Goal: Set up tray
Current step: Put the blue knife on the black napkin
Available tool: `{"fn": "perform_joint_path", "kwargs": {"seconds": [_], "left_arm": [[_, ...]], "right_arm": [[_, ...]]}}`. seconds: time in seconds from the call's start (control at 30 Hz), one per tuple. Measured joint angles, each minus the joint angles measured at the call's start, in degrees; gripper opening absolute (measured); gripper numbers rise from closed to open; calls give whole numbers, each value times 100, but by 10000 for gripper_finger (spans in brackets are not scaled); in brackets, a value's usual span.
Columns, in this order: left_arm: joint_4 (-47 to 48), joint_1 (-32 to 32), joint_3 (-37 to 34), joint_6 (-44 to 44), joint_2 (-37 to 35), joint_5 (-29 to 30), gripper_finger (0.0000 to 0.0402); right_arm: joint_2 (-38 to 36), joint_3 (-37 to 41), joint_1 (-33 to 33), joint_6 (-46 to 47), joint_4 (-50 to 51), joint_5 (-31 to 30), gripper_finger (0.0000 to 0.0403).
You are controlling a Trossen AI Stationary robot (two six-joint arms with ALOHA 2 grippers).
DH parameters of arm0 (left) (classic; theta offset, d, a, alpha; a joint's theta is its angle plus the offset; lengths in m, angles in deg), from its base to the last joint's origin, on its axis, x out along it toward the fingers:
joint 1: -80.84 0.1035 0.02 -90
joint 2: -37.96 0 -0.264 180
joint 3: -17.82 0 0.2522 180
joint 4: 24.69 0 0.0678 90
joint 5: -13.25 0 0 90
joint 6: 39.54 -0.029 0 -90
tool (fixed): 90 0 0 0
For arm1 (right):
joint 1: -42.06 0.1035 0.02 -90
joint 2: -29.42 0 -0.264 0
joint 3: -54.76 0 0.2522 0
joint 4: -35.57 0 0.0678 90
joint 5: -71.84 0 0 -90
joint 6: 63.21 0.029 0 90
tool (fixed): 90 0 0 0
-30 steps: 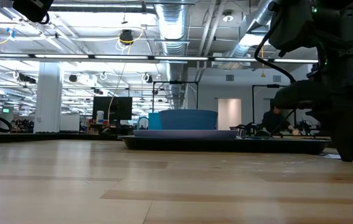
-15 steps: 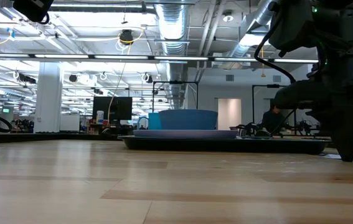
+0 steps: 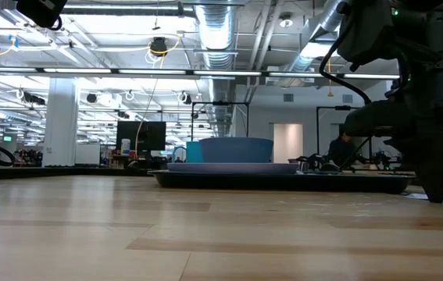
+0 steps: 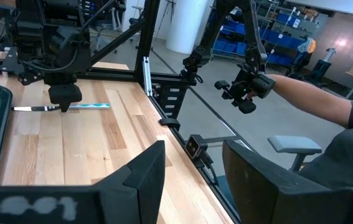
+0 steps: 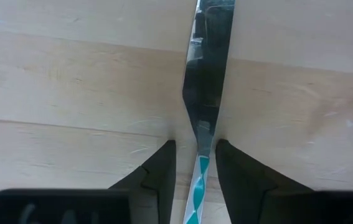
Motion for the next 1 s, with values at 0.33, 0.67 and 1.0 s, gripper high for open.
{"fn": "perform_joint_path", "kwargs": {"seconds": [0.33,0.67,1.0], "left_arm": [[1,0,0,0,1,-2,148],[1,0,0,0,0,-2,148],[1,0,0,0,0,-2,148]], "right_arm": [[2,-2,-2,0,-123,-22,38],[2,-7,-2,-61,-88,-4,10],[-154,31,2,-149,-169,15,8]]}}
